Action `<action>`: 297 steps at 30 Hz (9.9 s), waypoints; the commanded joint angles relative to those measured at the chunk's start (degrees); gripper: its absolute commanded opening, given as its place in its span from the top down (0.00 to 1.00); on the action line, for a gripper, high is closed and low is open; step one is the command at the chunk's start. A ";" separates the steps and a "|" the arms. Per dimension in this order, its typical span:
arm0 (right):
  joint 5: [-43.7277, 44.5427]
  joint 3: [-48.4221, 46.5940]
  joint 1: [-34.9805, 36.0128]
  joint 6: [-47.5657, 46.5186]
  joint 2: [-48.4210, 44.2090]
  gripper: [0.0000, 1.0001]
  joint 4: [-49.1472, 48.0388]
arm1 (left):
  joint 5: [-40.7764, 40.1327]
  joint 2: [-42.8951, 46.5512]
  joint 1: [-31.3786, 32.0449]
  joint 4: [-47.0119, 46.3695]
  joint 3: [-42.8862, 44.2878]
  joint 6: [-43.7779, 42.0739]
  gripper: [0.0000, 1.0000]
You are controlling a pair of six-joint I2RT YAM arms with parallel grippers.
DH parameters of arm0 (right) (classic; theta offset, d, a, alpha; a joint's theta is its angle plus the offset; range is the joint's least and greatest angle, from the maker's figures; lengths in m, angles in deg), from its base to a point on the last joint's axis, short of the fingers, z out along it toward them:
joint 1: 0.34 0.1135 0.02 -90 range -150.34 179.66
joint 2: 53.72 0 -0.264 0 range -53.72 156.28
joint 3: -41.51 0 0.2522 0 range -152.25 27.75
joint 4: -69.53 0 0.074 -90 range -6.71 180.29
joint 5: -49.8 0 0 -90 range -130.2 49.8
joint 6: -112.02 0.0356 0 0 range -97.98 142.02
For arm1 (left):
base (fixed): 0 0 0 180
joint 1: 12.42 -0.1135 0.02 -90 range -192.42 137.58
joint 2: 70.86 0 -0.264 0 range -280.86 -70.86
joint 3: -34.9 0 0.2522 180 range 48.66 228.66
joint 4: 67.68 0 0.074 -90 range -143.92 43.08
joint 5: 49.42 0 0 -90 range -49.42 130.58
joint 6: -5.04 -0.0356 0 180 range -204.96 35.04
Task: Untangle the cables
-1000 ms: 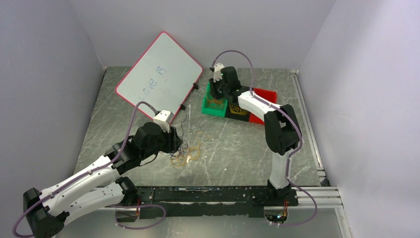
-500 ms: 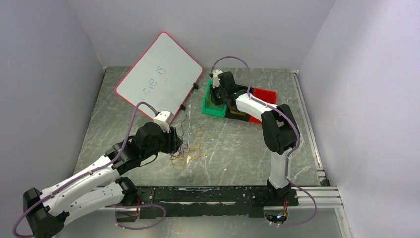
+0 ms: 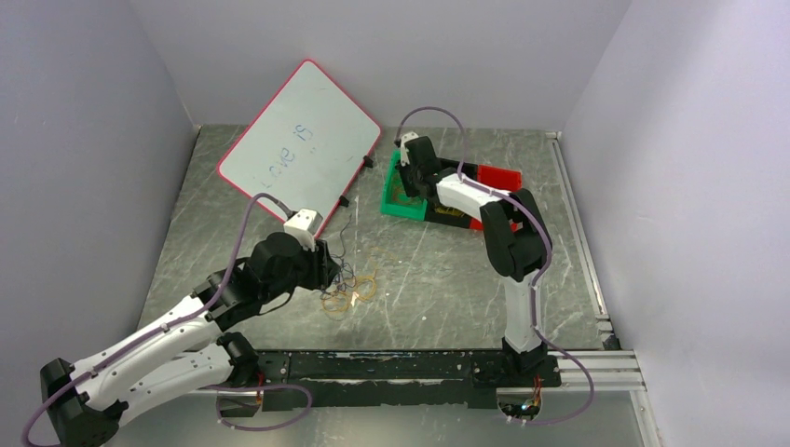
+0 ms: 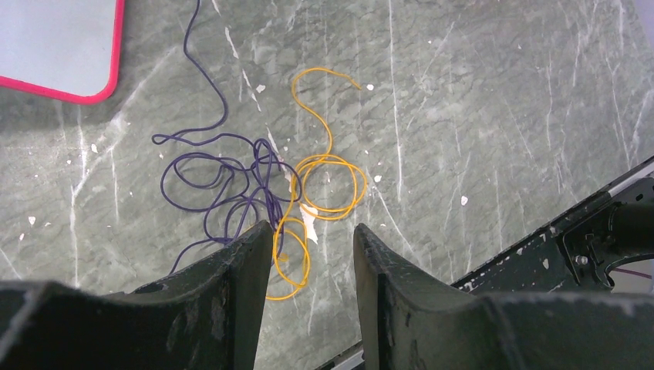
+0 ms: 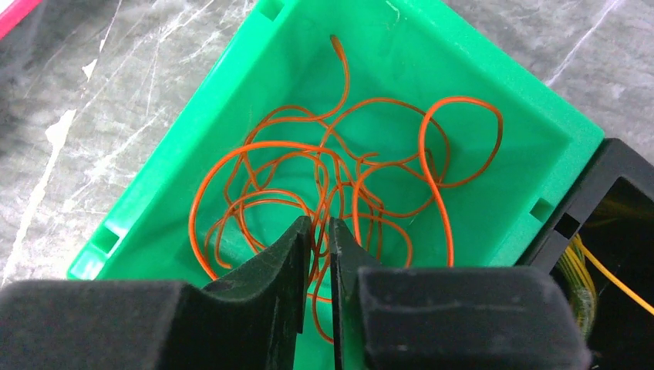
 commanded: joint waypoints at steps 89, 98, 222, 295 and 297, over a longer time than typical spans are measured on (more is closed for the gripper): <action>1.34 39.85 28.23 42.32 -26.70 0.53 -10.06 | -2.91 -18.45 -0.24 -7.88 -5.20 4.91 0.44; 3.02 41.92 28.43 40.55 -29.66 0.93 -13.40 | -0.82 -21.00 -1.72 -11.71 -6.94 4.65 0.44; 9.36 -6.99 -8.86 1.66 -35.35 1.00 12.61 | -3.84 -24.83 12.42 -14.04 -4.92 10.82 0.72; 5.09 3.73 -11.29 7.83 -6.47 0.98 9.39 | -7.83 -14.07 12.42 -8.05 -5.11 12.40 0.46; 4.96 3.36 -11.19 7.74 -6.67 0.95 9.86 | -8.25 -13.21 12.42 -7.42 -4.79 12.56 0.44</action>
